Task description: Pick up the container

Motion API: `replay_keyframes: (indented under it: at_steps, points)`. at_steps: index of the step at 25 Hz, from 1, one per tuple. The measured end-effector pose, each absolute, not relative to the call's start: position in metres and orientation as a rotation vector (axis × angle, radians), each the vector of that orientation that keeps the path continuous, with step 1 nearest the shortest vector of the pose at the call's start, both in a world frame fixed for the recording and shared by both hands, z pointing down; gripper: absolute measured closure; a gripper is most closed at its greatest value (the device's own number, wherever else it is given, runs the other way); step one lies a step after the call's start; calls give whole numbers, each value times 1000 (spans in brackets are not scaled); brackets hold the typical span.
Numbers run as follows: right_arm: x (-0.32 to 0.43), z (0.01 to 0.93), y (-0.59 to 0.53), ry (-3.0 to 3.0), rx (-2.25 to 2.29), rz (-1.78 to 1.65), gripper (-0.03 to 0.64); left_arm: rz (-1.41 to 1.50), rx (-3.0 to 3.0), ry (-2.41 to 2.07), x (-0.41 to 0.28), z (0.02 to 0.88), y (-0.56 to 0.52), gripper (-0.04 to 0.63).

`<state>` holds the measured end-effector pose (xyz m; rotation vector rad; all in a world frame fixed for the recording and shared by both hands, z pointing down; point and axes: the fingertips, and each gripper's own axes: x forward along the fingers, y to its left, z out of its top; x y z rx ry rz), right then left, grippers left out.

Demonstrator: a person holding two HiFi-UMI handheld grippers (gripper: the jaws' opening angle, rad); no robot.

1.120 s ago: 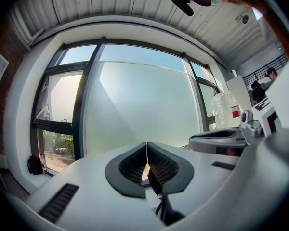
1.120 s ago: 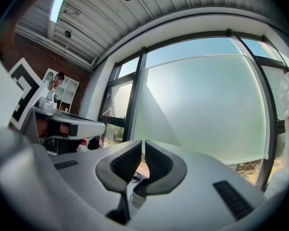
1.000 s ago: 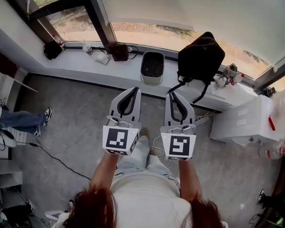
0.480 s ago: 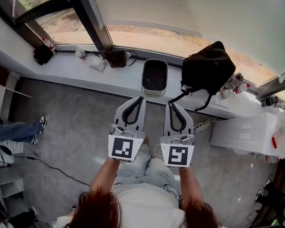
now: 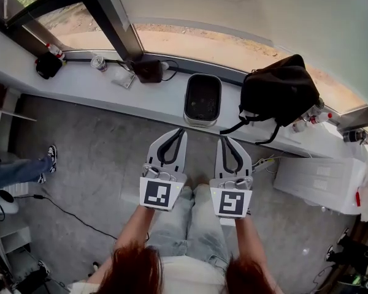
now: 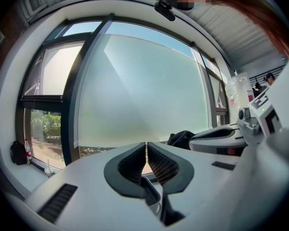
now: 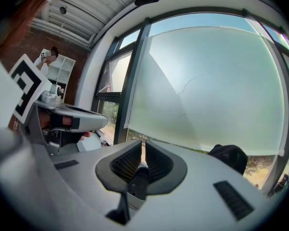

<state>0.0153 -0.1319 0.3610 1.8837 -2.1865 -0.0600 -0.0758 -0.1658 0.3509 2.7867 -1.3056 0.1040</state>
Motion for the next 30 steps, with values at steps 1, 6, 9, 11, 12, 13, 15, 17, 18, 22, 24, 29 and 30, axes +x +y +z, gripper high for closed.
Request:
replay_keyframes:
  at_steps: [1, 6, 9, 11, 12, 13, 15, 17, 18, 22, 24, 29, 30]
  points:
    - [17, 370, -136, -2187, 1866, -54, 592, 109, 2780, -1307, -74, 361, -169, 578]
    - [21, 420, -153, -2204, 1788, -20, 592, 142, 2734, -1319, -69, 414, -179, 578]
    - [26, 450, -163, -2215, 1788, 25, 592, 160, 2703, -1327, -67, 447, -188, 578]
    - [29, 472, -169, -2217, 1790, 53, 592, 168, 2683, -1332, -66, 469, -193, 578]
    - [30, 482, -171, -2216, 1788, 65, 592, 173, 2678, -1333, -65, 480, -195, 578]
    - [32, 493, -173, -2213, 1783, 76, 592, 179, 2675, -1335, -64, 490, -196, 578]
    - [35, 514, -177, -2209, 1768, 88, 592, 191, 2666, -1339, -62, 512, -201, 578]
    - [36, 535, -182, -2207, 1752, 95, 592, 196, 2653, -1342, -61, 533, -206, 578]
    - [37, 546, -184, -2204, 1744, 101, 592, 198, 2649, -1342, -61, 543, -208, 578]
    - [40, 592, -191, -2187, 1711, 139, 592, 230, 2663, -1338, -61, 584, -218, 578]
    - [41, 613, -195, -2182, 1700, 156, 591, 253, 2649, -1340, -62, 605, -223, 578]
    - [44, 658, -202, -2171, 1686, 208, 592, 282, 2614, -1341, -63, 650, -235, 578]
    - [44, 666, -203, -2168, 1686, 217, 591, 280, 2610, -1341, -63, 657, -237, 577]
